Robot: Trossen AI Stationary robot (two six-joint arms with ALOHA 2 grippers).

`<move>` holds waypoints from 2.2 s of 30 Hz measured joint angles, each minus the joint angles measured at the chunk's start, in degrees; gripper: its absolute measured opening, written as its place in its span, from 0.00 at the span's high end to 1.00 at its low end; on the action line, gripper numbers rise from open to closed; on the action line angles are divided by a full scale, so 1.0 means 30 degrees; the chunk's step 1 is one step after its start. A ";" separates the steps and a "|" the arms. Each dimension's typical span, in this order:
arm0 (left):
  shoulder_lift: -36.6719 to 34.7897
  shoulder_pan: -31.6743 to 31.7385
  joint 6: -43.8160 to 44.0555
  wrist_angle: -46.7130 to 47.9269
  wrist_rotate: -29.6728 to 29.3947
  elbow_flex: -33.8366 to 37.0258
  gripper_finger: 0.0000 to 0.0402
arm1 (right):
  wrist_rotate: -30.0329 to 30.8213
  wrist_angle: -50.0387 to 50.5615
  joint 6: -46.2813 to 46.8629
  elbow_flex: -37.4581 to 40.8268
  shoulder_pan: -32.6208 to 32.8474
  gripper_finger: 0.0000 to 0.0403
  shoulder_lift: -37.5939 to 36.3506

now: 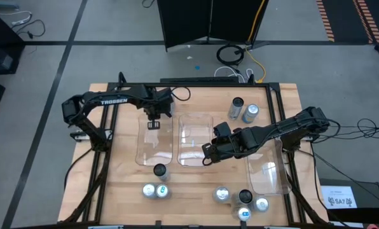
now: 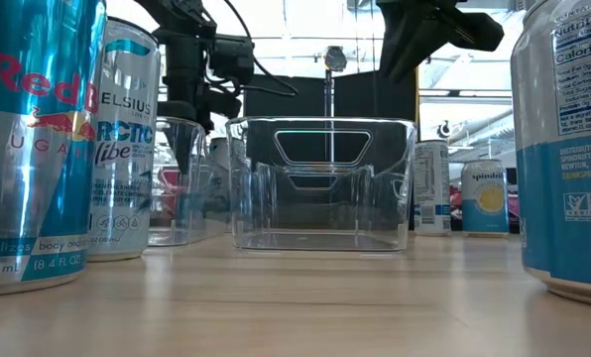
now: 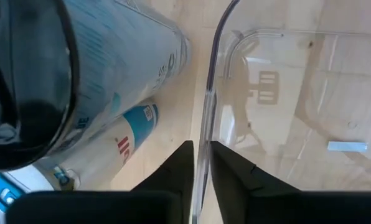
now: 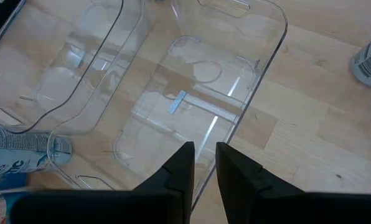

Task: Sort soda cans
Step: Move the bottom transparent bin to the middle left of the table, then put the top right white-blue soda can into the middle transparent bin

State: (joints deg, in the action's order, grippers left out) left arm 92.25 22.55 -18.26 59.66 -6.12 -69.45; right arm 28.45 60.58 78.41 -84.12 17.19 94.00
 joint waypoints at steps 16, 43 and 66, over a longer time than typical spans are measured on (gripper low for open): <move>-0.1199 -0.0007 0.0901 0.2248 -0.0976 -0.3785 0.68 | -0.0083 0.0000 0.0138 0.0000 0.0000 0.85 0.0000; -1.7483 -0.3892 0.8528 -0.4353 0.2546 0.3130 0.68 | -0.0080 -0.3286 -0.0694 0.0000 0.0000 0.85 0.0000; -1.9059 -0.5983 1.1116 -0.5901 0.4000 0.5763 0.68 | 0.0968 -0.2986 -0.3943 0.0000 -0.0367 0.85 0.0000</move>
State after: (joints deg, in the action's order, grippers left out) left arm 35.07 4.60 15.09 41.95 5.88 -52.16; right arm 31.35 51.62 66.58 -84.12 16.09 94.00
